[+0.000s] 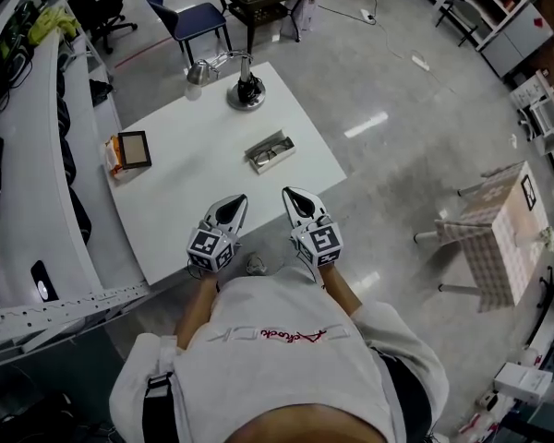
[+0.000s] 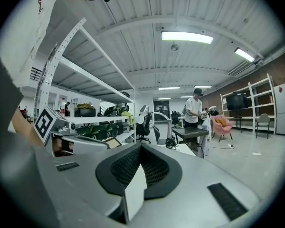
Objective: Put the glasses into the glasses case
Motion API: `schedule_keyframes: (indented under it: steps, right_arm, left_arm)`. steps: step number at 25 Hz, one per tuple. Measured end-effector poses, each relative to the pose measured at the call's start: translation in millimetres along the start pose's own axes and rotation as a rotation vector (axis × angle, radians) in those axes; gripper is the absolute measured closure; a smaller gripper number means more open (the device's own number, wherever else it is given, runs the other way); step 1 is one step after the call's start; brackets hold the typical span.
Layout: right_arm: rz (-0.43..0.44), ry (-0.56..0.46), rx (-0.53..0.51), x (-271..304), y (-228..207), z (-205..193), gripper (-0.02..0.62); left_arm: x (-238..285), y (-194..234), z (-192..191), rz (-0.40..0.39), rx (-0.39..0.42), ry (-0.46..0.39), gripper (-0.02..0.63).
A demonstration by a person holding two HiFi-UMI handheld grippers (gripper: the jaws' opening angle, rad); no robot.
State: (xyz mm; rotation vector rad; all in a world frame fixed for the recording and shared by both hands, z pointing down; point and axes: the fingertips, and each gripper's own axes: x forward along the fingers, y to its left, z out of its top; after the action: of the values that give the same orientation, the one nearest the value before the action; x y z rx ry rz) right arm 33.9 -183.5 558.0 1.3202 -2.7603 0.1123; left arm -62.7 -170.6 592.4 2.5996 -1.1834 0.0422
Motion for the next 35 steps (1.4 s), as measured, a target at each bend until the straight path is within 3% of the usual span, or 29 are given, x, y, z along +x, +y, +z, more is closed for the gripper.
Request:
schedule_keyframes:
  steps: [10,21,35]
  right_arm:
    - [0.007,0.015,-0.042,-60,4,-5,0.586]
    - [-0.014,0.050,-0.004,-142,27,-34,0.586]
    - [-0.032,0.031,-0.016,-195,67,-42,0.589]
  left_arm:
    - [-11,-52,-5,0.015,0.010,-0.002,0.580]
    - [-46,-125,-36,0.020,0.009,0.002,0.580]
    - [-100,-173,-58,0.032,0.021,-0.009,0.580]
